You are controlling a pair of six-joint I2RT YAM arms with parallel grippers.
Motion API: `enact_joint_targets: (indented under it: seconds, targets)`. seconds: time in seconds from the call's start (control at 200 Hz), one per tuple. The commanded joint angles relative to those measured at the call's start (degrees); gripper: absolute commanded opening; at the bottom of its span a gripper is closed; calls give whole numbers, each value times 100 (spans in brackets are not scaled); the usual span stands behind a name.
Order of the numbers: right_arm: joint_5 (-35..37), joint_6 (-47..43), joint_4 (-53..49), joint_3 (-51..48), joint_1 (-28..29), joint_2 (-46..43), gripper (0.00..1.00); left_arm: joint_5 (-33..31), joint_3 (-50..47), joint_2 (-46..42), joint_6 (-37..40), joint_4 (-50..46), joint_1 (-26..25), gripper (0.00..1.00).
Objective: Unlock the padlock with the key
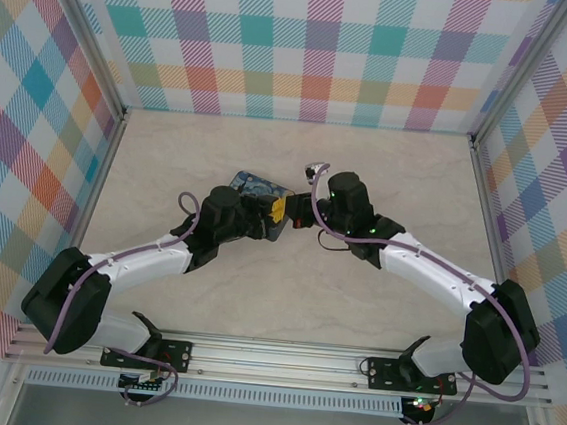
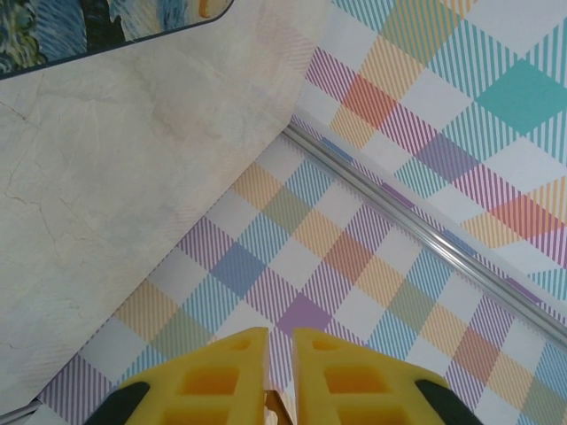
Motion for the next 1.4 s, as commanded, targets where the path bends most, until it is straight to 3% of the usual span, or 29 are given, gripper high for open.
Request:
enact_joint_targets:
  seconds: [0.0, 0.245, 0.405, 0.595, 0.7, 0.82, 0.955, 1.135, 1.395]
  targets:
    - [19, 72, 138, -89, 52, -195, 0, -5, -64, 48, -588, 218, -16, 12]
    - [193, 112, 139, -293, 52, -449, 0, -44, 5, 53, -313, 35, -12, 0]
    - [1, 211, 98, -505, -54, -722, 6, -355, 271, -141, 694, -325, -12, 0]
    - [-969, 336, 342, -899, -493, -1321, 32, -1179, 854, -708, 3118, -1301, -21, 0]
    - [-1556, 223, 335, -972, -744, -1675, 47, -1476, 892, -983, 4218, -1127, -51, 0]
    - [-2239, 142, 483, -978, -947, -1905, 63, -1359, 946, -1132, 5426, -691, -99, 0]
    - [-2812, 321, 964, -805, -968, -1822, 71, -809, 1035, -1107, 6443, -168, -139, 0]
    - [-3174, 724, 1732, -596, -968, -1434, 73, -271, 1223, -994, 6820, 271, -183, 0]
    - [-3065, 1090, 2439, -503, -958, -999, 72, -129, 1238, -941, 6694, 620, -240, 0]
